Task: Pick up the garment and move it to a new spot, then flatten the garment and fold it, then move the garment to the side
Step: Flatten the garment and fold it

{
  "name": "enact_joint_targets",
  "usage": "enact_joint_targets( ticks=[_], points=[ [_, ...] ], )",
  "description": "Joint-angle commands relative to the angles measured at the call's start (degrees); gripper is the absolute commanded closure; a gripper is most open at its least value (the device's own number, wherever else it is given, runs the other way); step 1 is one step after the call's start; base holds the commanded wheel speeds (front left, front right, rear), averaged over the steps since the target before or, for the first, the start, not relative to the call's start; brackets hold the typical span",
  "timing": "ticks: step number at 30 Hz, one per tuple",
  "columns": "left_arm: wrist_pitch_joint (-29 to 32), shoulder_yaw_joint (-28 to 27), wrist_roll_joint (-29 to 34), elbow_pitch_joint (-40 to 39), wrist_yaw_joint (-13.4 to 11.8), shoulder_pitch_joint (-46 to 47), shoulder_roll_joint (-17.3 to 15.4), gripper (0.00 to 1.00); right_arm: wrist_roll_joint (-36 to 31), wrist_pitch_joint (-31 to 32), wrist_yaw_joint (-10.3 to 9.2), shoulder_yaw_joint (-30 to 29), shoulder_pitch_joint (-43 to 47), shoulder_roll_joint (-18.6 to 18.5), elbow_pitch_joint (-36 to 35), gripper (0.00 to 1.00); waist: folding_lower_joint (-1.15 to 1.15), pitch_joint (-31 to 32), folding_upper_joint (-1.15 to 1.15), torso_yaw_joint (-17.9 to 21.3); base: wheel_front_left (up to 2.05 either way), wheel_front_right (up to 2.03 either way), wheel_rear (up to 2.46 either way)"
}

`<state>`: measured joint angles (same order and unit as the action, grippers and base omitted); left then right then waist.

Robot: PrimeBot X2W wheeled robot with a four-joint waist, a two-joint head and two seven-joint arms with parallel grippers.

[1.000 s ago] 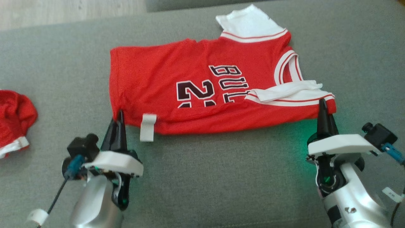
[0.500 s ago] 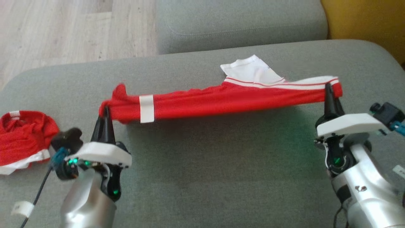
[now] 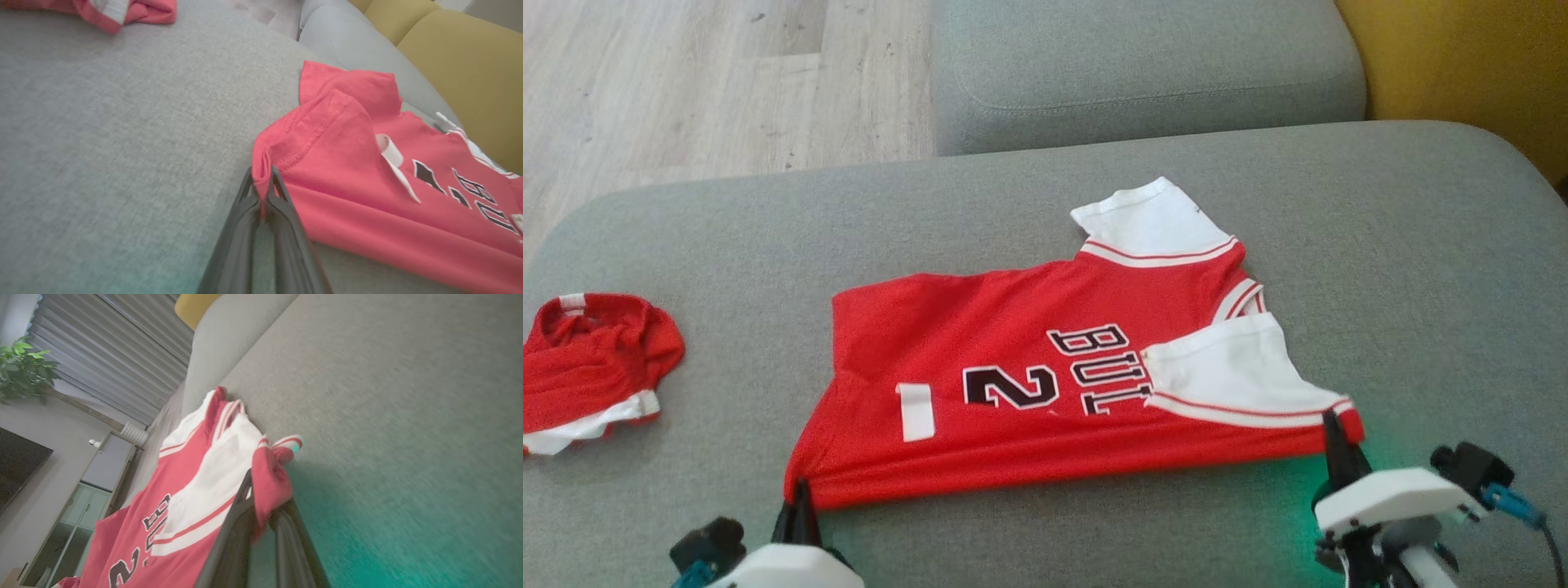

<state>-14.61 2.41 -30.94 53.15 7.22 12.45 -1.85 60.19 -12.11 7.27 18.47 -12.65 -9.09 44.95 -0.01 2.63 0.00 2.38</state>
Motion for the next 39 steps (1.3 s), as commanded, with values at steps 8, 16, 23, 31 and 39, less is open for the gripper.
enact_joint_targets(
  ticks=[8,16,23,31,39],
  points=[
    [-0.4,-2.6,7.7,-7.6,-1.4,1.0,-1.3,0.00,-11.7,-2.8,0.22,0.8,-3.4,-5.4,-0.6,0.00,0.01,-1.3,0.00,0.2,0.00,0.00,0.00],
    [5.5,5.0,12.7,-2.3,0.2,16.1,-7.4,0.00,-29.1,-2.9,0.22,-4.3,-10.2,-2.7,-3.5,0.00,0.01,-6.6,0.00,0.1,0.00,0.00,0.00],
    [15.2,15.7,6.6,-1.6,0.2,25.7,-12.9,0.00,-32.8,-2.9,0.22,-3.9,-15.4,-0.3,-3.1,0.00,0.01,-10.8,0.00,1.0,0.00,0.00,0.00],
    [17.7,23.2,-2.5,-0.9,0.3,30.4,-18.4,0.00,-32.3,-2.9,0.22,-3.4,-17.7,0.9,-3.3,0.00,0.01,-14.5,0.00,2.1,0.00,0.00,0.00],
    [16.2,27.9,-7.4,1.1,0.3,33.0,-19.9,0.00,-31.6,-2.9,0.22,-3.0,-18.6,0.6,-4.1,0.00,0.01,-17.4,0.00,2.9,0.00,0.00,0.00]
  ],
)
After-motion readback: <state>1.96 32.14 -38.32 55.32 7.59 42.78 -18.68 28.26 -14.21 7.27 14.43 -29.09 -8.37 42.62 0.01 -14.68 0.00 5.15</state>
